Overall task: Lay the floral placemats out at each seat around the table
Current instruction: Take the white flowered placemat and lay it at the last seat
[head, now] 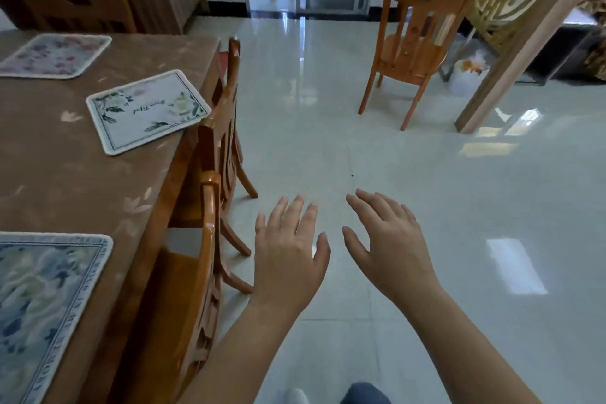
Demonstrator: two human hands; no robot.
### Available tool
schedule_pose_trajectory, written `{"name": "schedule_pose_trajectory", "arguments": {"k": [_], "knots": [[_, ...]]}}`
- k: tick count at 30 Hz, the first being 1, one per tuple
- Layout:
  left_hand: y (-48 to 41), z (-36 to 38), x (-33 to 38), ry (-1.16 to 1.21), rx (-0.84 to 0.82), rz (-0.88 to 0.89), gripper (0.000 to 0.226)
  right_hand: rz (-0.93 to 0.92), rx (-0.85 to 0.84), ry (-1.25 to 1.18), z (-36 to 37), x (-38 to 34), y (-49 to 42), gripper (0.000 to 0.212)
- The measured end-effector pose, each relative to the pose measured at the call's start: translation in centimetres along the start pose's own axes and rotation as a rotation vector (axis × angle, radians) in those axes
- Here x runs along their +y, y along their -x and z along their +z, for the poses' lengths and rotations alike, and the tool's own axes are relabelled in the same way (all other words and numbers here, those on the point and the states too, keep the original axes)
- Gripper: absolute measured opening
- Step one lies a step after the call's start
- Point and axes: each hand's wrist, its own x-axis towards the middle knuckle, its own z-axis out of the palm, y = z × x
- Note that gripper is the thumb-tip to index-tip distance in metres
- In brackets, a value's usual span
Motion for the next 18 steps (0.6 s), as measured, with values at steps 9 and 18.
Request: {"name": "schedule_pose_trajectory", "arguments": {"k": [9, 18], "knots": [[-12.8, 3.6, -2.3, -0.110, 0.082, -0.200, 0.039, -0.250, -0.039, -0.076, 2.9, 3.4, -16.0, 0.040], [-25.3, 5.3, -3.1, -0.155, 0.141, -0.420, 0.042, -0.503, -0.089, -0.125, 3.1, 5.5, -32.1, 0.039]]}}
